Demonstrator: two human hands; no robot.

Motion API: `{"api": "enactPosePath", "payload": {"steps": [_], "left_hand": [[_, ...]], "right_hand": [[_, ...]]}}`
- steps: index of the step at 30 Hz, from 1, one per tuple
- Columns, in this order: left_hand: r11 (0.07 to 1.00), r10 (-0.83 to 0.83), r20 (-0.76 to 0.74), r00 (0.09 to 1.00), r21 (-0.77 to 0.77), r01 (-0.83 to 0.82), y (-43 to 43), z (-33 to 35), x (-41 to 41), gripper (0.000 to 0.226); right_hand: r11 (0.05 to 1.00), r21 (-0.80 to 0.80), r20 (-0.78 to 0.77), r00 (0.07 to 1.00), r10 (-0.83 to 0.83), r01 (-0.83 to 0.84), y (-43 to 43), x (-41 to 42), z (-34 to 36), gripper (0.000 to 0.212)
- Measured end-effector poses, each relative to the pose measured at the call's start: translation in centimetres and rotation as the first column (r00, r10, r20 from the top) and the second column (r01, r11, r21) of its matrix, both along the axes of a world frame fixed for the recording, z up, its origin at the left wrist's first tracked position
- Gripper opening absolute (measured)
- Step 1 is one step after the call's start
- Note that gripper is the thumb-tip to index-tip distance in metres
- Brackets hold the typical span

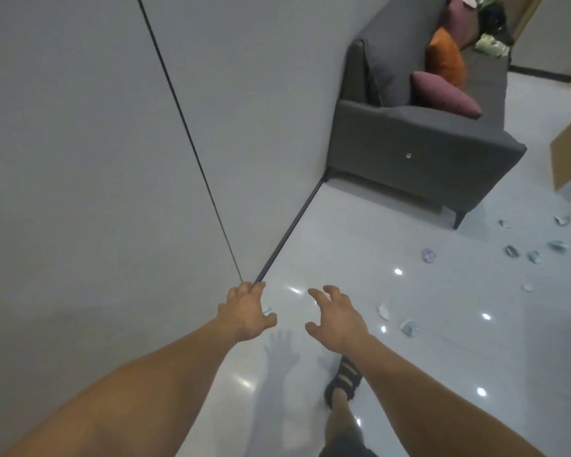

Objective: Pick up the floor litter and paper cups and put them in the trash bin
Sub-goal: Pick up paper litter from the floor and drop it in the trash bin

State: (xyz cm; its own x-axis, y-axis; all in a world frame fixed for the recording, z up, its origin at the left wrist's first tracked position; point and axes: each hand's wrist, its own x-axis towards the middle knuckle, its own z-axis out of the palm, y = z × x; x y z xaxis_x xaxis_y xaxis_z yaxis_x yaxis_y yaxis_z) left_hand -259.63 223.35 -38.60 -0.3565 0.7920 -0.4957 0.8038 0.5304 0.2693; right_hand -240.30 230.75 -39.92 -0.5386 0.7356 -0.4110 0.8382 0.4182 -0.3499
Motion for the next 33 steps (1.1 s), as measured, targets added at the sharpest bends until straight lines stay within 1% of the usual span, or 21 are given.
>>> {"api": "enactPosePath", "payload": {"steps": [5,8,10,14,17,21,26,30,33], "left_hand": [[0.986,0.131,0.014,0.991,-0.107,-0.129,7.9,-4.0,-0.4,0.083],[0.967,0.199,0.027,0.98,-0.166,-0.192,11.9,-6.9,-0.2,0.08],[0.954,0.253,0.051,0.966,-0.178,-0.24,14.2,-9.6,-0.2,0.079],[0.935,0.297,0.075,0.952,-0.225,-0.274,17.4,-17.3,-1.2,0.076],[0.912,0.343,0.094,0.935,-0.272,-0.307,19.1,-24.8,-2.7,0.076],[0.882,0.406,0.139,0.903,-0.317,-0.347,20.2,-35.8,-5.0,0.074],[0.862,0.434,0.147,0.889,-0.353,-0.363,19.8,-49.5,-7.9,0.072],[0.865,0.449,0.17,0.877,-0.33,-0.378,18.5,-58.1,-9.9,0.068],[0.884,0.442,0.22,0.869,-0.272,-0.381,17.6,-62.5,-11.6,0.059]], "right_hand": [[0.989,-0.109,-0.024,0.995,0.095,-0.097,10.1,-1.3,-5.4,0.072],[0.975,-0.18,-0.009,0.992,0.128,-0.127,15.0,-2.0,-9.3,0.071],[0.964,-0.227,0.009,0.989,0.147,-0.142,17.5,-2.8,-12.4,0.072],[0.943,-0.299,0.013,0.988,0.157,-0.146,21.0,-4.6,-20.3,0.071],[0.938,-0.32,0.008,0.989,0.145,-0.135,22.2,-6.1,-27.7,0.072],[0.91,-0.404,0.03,0.993,0.112,-0.09,21.8,-8.8,-38.9,0.075],[0.908,-0.417,0.038,0.997,0.068,-0.046,19.7,-13.6,-53.5,0.08],[0.925,-0.368,-0.002,0.995,0.099,-0.092,18.1,-17.9,-63.0,0.083],[0.946,-0.296,-0.01,0.991,0.134,-0.131,18.1,-20.2,-68.6,0.084]]}}
